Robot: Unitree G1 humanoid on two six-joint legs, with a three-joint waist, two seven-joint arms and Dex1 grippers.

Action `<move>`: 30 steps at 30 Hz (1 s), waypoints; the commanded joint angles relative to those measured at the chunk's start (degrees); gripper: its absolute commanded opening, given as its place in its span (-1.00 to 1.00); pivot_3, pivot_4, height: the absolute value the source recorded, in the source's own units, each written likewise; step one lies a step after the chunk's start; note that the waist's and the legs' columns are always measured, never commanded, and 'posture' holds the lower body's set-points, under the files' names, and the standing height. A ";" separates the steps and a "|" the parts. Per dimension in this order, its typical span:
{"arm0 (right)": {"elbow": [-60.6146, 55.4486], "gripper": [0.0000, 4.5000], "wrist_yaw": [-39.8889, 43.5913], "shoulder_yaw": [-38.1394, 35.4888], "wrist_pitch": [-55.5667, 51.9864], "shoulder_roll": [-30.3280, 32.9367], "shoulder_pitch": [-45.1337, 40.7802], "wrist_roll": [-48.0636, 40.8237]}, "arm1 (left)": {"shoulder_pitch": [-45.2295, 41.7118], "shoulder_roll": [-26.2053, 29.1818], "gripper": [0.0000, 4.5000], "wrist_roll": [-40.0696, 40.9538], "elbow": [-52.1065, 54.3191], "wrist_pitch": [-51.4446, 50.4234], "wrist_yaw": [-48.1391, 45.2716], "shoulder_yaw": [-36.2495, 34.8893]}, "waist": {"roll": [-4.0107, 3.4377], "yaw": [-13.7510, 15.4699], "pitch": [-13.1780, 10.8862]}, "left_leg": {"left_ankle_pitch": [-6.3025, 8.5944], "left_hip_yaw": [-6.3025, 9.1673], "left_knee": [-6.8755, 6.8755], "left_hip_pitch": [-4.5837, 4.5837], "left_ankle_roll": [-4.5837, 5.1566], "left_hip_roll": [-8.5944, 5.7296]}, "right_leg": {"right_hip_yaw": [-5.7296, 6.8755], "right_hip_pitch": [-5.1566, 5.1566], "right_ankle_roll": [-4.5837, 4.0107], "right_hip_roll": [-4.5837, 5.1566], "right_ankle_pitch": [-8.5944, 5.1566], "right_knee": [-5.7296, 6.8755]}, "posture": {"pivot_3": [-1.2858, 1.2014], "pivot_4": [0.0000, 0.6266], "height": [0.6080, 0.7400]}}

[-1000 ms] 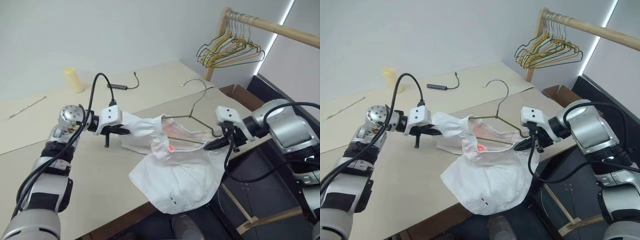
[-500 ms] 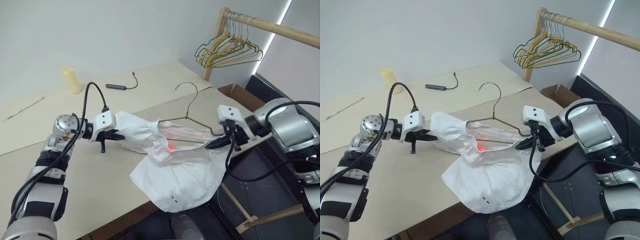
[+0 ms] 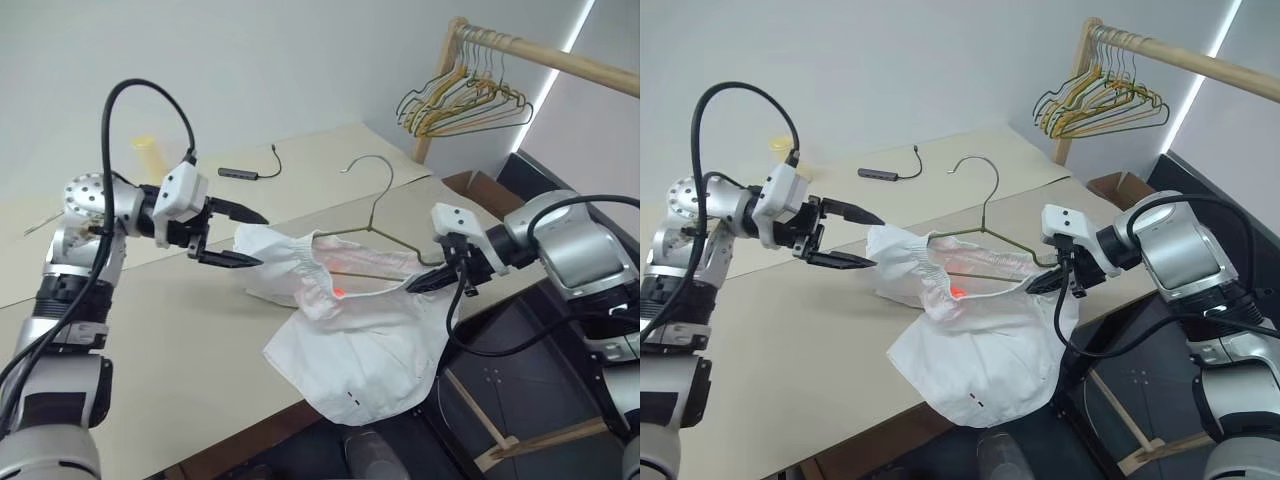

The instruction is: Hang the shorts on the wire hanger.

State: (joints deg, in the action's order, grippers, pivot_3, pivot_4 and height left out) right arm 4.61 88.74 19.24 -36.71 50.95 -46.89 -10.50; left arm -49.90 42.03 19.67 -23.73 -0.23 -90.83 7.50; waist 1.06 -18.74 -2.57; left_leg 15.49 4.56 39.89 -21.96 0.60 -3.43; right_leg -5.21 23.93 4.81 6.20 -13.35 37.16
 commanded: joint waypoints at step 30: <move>-1.72 -1.00 -5.22 -0.97 4.32 -1.25 0.71 1.70 | 1.21 -8.45 -0.98 -9.76 -3.96 0.09 4.40 2.56 | -0.05 -0.91 0.03 | -0.01 -0.02 -0.01 -0.10 0.02 -0.01 | -0.08 0.12 0.03 0.02 0.01 0.03 | -0.17 -1.00 1.00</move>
State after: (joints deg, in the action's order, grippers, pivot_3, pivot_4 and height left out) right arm 3.85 83.82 19.49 -32.94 49.62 -46.01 -8.97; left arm -48.12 33.01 8.05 -30.21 0.68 -86.61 12.29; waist 1.02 -19.65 -2.54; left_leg 15.49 4.54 39.88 -22.06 0.62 -3.44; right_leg -5.29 24.05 4.84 6.22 -13.34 37.18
